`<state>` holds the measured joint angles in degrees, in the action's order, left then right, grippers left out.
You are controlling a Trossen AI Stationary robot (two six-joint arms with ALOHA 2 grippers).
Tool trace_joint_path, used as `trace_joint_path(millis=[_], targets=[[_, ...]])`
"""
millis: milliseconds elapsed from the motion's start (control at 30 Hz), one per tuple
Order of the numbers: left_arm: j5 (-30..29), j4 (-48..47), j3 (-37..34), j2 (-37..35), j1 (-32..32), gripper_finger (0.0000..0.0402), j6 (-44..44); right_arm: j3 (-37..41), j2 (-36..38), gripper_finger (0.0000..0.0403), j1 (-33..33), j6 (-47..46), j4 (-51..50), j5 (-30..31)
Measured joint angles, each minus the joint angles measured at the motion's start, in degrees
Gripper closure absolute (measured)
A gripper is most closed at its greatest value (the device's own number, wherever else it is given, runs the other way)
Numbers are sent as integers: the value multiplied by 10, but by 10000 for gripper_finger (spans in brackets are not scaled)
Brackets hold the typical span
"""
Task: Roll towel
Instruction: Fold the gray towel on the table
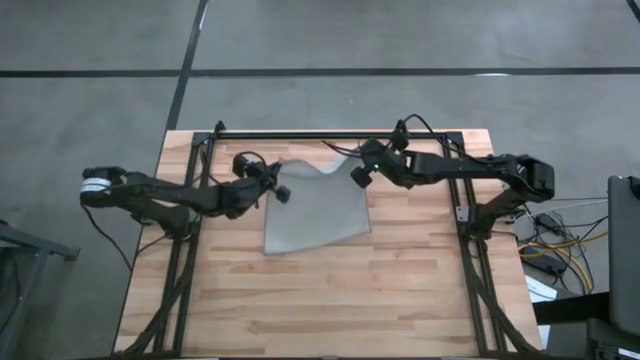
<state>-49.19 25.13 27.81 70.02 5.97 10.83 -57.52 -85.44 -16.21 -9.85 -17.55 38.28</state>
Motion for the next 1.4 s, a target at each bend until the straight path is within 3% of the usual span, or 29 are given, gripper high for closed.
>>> trace_joint_path(millis=[167, 567, 900, 1400], targets=[[54, -23, 0, 0, 41, 396, 13, 0, -20, 394, -23, 4, 8, -28], [109, -27, 0, 52, 100, 396, 35, 0, -79, 394, -53, 16, 78, -58], [109, -5, 0, 123, 134, 396, 73, 0, -106, 394, -69, 30, 95, -58], [71, 34, 0, 124, 174, 381, 68, 0, -107, 394, -85, 46, 112, -58]])
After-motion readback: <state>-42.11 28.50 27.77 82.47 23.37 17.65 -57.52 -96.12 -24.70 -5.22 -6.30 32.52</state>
